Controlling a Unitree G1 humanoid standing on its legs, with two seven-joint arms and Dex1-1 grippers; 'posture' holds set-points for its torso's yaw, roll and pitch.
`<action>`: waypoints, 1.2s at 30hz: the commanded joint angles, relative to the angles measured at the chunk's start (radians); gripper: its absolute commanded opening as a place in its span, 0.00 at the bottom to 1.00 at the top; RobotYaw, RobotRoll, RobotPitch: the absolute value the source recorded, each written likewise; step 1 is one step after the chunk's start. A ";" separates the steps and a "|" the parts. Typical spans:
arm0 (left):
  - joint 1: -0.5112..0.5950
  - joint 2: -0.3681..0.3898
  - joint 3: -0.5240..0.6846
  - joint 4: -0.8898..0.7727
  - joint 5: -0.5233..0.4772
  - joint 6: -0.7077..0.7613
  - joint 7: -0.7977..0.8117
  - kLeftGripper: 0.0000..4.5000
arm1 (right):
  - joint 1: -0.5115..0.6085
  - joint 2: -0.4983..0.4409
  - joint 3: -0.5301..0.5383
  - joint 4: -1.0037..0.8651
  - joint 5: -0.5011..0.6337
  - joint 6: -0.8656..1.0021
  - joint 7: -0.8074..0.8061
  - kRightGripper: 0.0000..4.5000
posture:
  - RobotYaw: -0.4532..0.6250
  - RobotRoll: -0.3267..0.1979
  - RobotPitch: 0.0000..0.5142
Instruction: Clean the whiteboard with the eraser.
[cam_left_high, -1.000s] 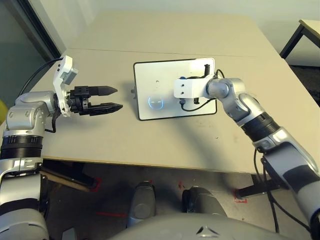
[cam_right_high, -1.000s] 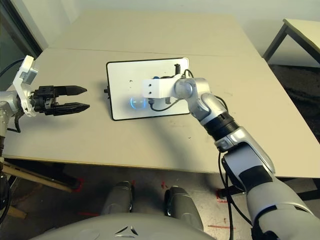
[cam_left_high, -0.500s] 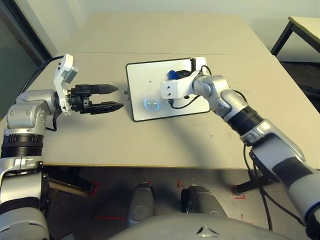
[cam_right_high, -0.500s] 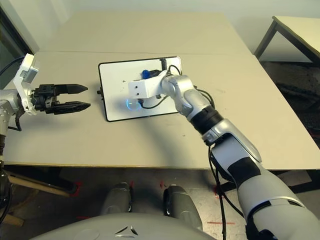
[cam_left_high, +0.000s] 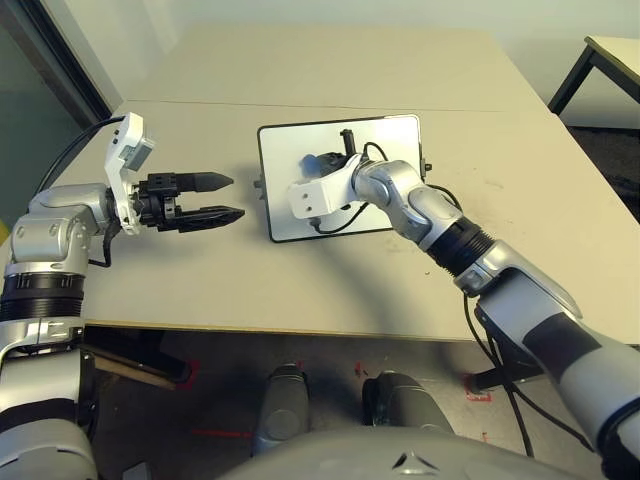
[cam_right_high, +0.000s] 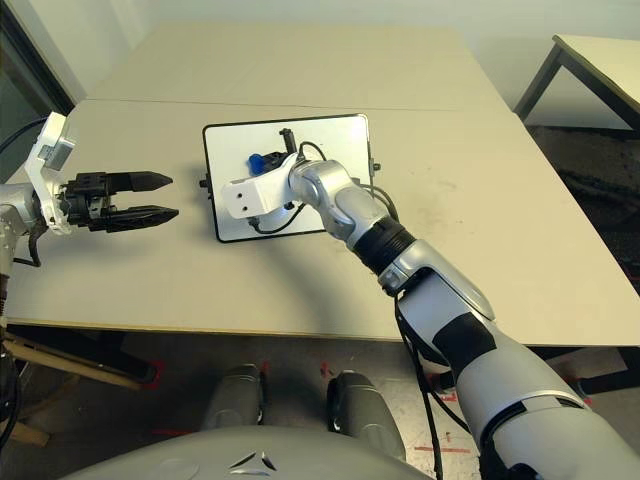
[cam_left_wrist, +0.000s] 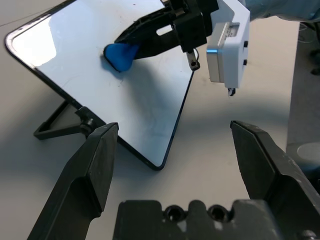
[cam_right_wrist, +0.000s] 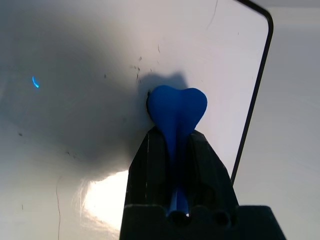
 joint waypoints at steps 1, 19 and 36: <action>0.018 0.014 0.015 -0.025 -0.011 0.013 0.006 1.00 | -0.011 0.014 0.025 0.046 -0.013 -0.019 -0.006 0.08 | 0.72 0.62 0.03; -0.014 0.002 0.003 -0.004 0.003 0.008 0.003 1.00 | -0.021 -0.066 -0.010 0.084 -0.015 -0.016 -0.031 0.08 | 0.69 0.62 0.02; -0.033 -0.014 -0.013 0.015 0.007 -0.006 0.001 1.00 | -0.030 -0.047 0.017 0.089 -0.013 -0.022 -0.033 0.08 | 0.68 0.62 0.02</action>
